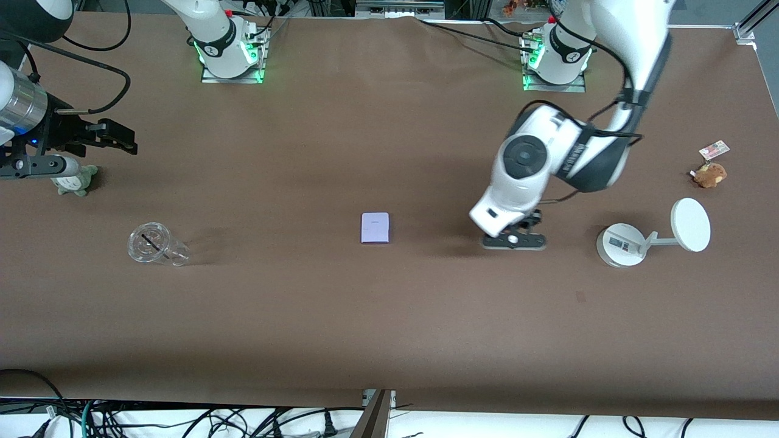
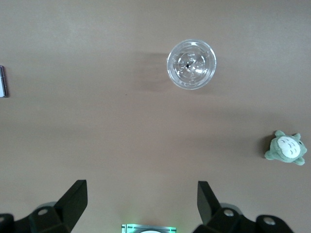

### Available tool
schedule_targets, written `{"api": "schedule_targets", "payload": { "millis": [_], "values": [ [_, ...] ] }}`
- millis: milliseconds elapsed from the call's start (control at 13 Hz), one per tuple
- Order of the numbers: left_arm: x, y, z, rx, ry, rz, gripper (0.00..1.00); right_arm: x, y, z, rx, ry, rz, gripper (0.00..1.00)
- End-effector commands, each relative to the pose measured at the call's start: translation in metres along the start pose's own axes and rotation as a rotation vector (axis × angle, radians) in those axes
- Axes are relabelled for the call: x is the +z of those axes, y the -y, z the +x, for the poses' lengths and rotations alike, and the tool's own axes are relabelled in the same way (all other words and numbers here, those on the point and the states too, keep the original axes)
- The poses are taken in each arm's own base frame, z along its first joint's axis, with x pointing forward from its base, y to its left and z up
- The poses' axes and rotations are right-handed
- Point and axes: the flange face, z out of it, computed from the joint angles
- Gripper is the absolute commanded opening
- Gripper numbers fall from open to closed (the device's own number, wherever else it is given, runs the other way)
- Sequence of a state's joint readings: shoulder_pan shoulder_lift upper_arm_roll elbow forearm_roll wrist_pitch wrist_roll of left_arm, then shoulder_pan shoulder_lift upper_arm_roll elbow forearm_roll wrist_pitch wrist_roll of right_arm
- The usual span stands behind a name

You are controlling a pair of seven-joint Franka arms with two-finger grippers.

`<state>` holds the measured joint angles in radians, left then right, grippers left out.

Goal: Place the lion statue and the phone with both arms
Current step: 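Carry the lion toward the white lamp while the right gripper reaches the phone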

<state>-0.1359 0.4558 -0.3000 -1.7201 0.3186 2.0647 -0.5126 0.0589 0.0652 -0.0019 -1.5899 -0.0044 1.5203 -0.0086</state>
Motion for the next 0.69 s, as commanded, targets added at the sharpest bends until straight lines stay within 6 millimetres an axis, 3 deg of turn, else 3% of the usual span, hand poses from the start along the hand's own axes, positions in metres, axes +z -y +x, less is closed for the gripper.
{"api": "schedule_targets", "payload": {
  "millis": [0, 77, 231, 385, 538, 615],
  "values": [
    [0.002, 0.082, 0.015, 0.079, 0.021, 0.0, 0.11, 0.002, 0.037, 0.005, -0.013, -0.003, 0.006, 1.0],
    [0.009, 0.109, 0.02, 0.097, 0.03, -0.004, 0.11, 0.005, 0.044, 0.009, 0.018, -0.011, 0.01, 1.0],
    [0.031, 0.141, 0.021, 0.079, 0.063, -0.011, 0.11, 0.015, 0.078, 0.019, 0.043, -0.031, 0.025, 1.0],
    [0.052, 0.148, 0.022, 0.069, 0.094, -0.018, 0.11, 0.039, 0.121, 0.035, 0.076, -0.043, 0.022, 1.0],
    [0.083, 0.178, 0.027, 0.028, 0.093, -0.042, 0.11, 0.068, 0.172, 0.05, 0.11, -0.075, 0.028, 1.0],
    [0.101, 0.18, 0.027, 0.023, 0.101, -0.055, 0.12, 0.086, 0.196, 0.055, 0.112, -0.08, 0.027, 1.0]
  ]
}}
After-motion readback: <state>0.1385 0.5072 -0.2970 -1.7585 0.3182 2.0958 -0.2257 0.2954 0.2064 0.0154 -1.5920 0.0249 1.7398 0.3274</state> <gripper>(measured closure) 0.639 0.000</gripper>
